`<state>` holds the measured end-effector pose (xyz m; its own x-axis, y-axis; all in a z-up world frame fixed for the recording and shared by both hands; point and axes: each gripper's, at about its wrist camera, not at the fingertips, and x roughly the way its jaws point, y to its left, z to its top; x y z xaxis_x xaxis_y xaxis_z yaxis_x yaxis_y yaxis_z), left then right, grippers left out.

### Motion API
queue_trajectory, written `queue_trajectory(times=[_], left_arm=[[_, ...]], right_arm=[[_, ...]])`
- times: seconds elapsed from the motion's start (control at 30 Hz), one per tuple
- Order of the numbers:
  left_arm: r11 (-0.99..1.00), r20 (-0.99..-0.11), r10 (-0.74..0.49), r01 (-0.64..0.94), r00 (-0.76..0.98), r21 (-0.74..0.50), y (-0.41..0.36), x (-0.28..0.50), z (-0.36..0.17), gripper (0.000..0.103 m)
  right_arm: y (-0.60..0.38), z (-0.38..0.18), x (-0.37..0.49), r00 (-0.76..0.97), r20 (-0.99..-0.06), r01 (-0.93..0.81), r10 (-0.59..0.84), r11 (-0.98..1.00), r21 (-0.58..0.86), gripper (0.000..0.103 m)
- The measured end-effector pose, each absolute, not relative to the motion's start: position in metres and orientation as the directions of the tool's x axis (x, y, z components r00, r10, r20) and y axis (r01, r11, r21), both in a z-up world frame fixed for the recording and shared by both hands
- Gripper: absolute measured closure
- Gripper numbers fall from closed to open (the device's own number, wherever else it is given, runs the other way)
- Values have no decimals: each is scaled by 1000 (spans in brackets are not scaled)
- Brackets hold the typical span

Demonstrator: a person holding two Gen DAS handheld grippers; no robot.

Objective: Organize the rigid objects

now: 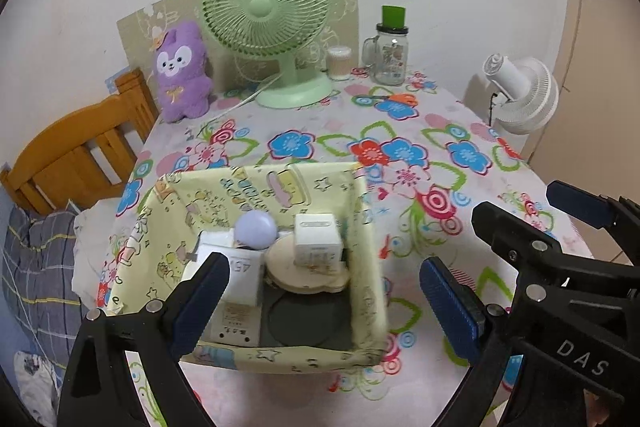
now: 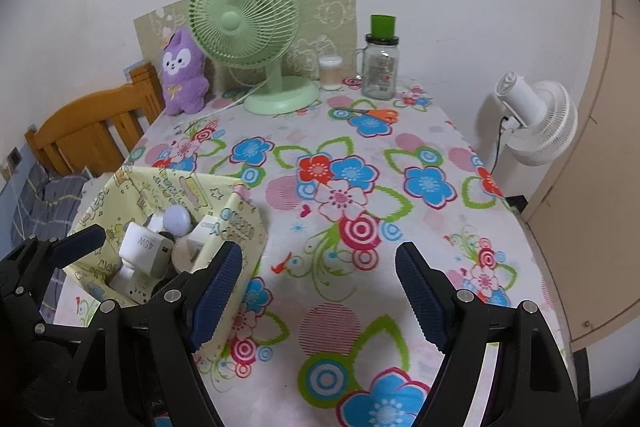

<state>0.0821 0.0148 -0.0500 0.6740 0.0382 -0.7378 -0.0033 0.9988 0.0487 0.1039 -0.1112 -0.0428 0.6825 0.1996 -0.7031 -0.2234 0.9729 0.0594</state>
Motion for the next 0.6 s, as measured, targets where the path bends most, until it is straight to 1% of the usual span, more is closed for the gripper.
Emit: queue_trajectory(times=[0.47, 0.6], left_arm=[[997, -711, -44, 73, 702, 10, -25, 67, -33, 6], [997, -702, -52, 77, 710, 4, -32, 63, -26, 6]], right_arm=[[-158, -24, 79, 721, -680, -140, 133, 989, 44, 21], [-167, -15, 70, 744, -659, -121, 108, 992, 26, 21]])
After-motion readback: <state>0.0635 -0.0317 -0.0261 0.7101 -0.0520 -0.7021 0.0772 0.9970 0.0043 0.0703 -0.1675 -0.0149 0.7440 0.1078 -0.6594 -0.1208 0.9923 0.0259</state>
